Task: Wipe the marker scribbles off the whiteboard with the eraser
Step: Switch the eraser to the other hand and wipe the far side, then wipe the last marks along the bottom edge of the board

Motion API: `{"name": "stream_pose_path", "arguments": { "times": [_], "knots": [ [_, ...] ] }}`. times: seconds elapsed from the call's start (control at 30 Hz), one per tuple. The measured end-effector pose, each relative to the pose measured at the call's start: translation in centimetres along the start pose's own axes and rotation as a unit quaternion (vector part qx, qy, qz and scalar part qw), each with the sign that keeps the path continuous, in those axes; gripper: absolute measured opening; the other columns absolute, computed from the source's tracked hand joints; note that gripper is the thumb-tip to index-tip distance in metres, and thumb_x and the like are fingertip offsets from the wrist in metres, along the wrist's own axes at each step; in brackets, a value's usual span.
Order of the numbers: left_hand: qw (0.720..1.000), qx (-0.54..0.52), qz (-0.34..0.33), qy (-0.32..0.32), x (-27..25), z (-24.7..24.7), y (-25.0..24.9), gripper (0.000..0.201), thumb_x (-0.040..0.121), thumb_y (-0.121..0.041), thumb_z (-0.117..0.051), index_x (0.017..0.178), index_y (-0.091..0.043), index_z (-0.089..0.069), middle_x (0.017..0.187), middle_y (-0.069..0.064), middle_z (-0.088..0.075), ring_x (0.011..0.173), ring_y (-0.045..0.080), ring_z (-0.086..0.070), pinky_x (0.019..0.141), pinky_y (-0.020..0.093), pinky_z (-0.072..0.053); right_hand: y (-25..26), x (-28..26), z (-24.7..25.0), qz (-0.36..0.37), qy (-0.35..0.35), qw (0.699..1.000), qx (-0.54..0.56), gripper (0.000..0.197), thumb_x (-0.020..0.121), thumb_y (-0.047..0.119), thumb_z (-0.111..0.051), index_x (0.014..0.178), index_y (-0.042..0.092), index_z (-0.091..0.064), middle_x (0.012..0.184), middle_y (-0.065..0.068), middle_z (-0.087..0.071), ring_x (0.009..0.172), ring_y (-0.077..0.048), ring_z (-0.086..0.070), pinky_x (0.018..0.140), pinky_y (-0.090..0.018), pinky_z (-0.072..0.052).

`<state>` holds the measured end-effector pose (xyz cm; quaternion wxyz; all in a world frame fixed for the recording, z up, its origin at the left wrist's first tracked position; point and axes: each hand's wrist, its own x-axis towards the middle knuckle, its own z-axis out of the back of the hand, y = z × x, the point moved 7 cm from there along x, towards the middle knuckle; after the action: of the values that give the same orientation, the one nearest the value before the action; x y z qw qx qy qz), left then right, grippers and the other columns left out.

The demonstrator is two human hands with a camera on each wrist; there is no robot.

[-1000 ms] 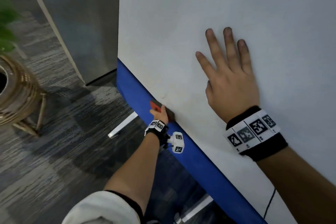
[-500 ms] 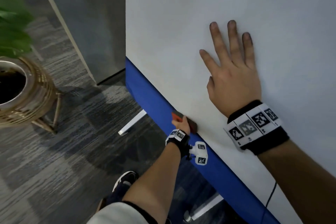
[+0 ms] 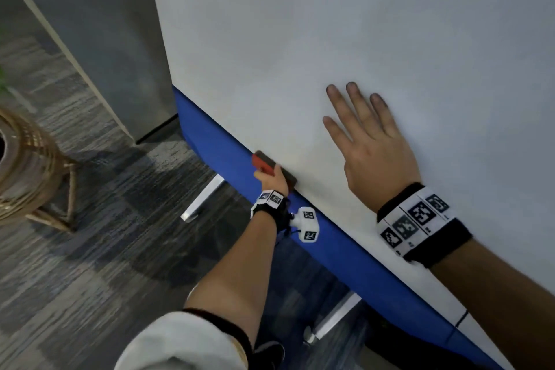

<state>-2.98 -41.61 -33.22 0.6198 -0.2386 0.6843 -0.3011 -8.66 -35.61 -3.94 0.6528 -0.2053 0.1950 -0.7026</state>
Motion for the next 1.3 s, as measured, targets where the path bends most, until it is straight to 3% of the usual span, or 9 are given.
{"name": "stream_pose_path", "arguments": {
  "times": [0.07,0.23,0.4,0.53,0.7,0.93,1.07,1.17,1.3],
  "knots": [
    [0.992,0.084,0.079,0.049,-0.7,0.8,5.5,0.054,0.100,-0.013,-0.057,0.142,0.005,-0.028,0.131,0.026,-0.052,0.110,0.038,-0.057,0.093,0.039,-0.045,0.0,-2.1,-1.1,-0.001,0.021,1.000,-0.002,0.063,0.088,0.002,-0.050,0.150,0.009,-0.046,0.171,-0.015,0.000,0.158,-0.035,-0.002,0.128,-0.047,0.009],
    [0.979,0.159,0.103,0.074,-4.7,4.1,10.4,0.071,0.090,-0.016,-0.072,0.146,0.002,-0.031,0.130,0.020,-0.056,0.106,0.033,-0.061,0.086,0.036,-0.049,0.3,-7.7,-3.2,-0.011,0.071,0.997,0.035,0.064,0.076,0.005,-0.066,0.140,0.009,-0.059,0.169,-0.019,-0.013,0.156,-0.036,-0.012,0.127,-0.050,0.004],
    [0.953,0.251,-0.013,0.167,-10.9,3.9,6.4,0.058,0.080,-0.041,-0.082,0.121,-0.007,-0.059,0.111,0.009,-0.068,0.097,0.027,-0.066,0.083,0.036,-0.055,0.9,-15.1,-4.9,-0.069,0.190,0.958,0.205,0.075,0.072,0.025,-0.080,0.143,0.022,-0.057,0.164,-0.017,-0.029,0.153,-0.037,-0.025,0.126,-0.053,-0.018],
    [0.929,0.211,-0.177,0.246,-20.6,0.9,-0.9,0.028,0.096,-0.032,-0.065,0.115,-0.016,-0.052,0.103,0.000,-0.064,0.093,0.018,-0.064,0.080,0.031,-0.054,-0.2,-21.6,-3.9,-0.197,0.196,0.816,0.507,0.070,0.091,0.027,-0.071,0.151,0.027,-0.036,0.159,0.003,-0.034,0.142,-0.022,-0.042,0.111,-0.025,-0.034],
    [0.860,0.205,-0.265,0.384,-33.0,-4.3,-3.7,0.022,0.106,-0.029,-0.047,0.123,-0.018,-0.056,0.108,-0.002,-0.067,0.096,0.010,-0.065,0.085,0.027,-0.054,-4.1,-28.9,0.1,-0.330,-0.009,0.689,0.645,0.067,0.086,0.021,-0.081,0.136,0.027,-0.038,0.136,0.009,-0.051,0.118,-0.011,-0.060,0.096,-0.011,-0.045],
    [0.719,0.262,-0.324,0.556,-50.3,-12.2,0.5,0.030,0.109,-0.028,-0.038,0.113,-0.021,-0.067,0.084,-0.018,-0.069,0.073,-0.002,-0.057,0.070,0.020,-0.045,-10.8,-43.5,4.8,-0.520,-0.153,0.624,0.563,0.059,0.083,0.027,-0.083,0.128,0.021,-0.045,0.120,0.001,-0.059,0.092,-0.010,-0.067,0.074,-0.025,-0.059],
    [0.642,0.305,-0.366,0.601,-57.0,-16.1,3.9,0.034,0.108,-0.029,-0.039,0.130,-0.018,-0.063,0.098,-0.009,-0.062,0.082,-0.006,-0.056,0.077,0.010,-0.042,-15.3,-53.3,8.7,-0.620,-0.192,0.607,0.459,0.047,0.083,0.033,-0.079,0.123,0.025,-0.056,0.113,0.003,-0.063,0.088,-0.013,-0.066,0.076,-0.025,-0.056],
    [0.577,0.362,-0.445,0.581,-57.9,-18.5,6.2,0.028,0.104,-0.032,-0.050,0.130,-0.027,-0.062,0.108,-0.004,-0.063,0.094,0.004,-0.059,0.084,0.013,-0.044,-18.8,-61.8,11.6,-0.719,-0.188,0.583,0.328,0.041,0.085,0.035,-0.074,0.123,0.024,-0.062,0.115,-0.002,-0.062,0.099,-0.021,-0.061,0.084,-0.030,-0.047],
    [0.532,0.462,-0.488,0.515,-53.6,-20.9,9.2,0.025,0.096,-0.023,-0.064,0.121,-0.024,-0.066,0.095,0.004,-0.061,0.085,0.017,-0.059,0.086,0.034,-0.051,-22.9,-73.2,10.8,-0.838,-0.072,0.487,0.233,0.048,0.090,0.040,-0.063,0.131,0.018,-0.057,0.127,-0.015,-0.055,0.113,-0.038,-0.059,0.094,-0.039,-0.045]
  ]
}}
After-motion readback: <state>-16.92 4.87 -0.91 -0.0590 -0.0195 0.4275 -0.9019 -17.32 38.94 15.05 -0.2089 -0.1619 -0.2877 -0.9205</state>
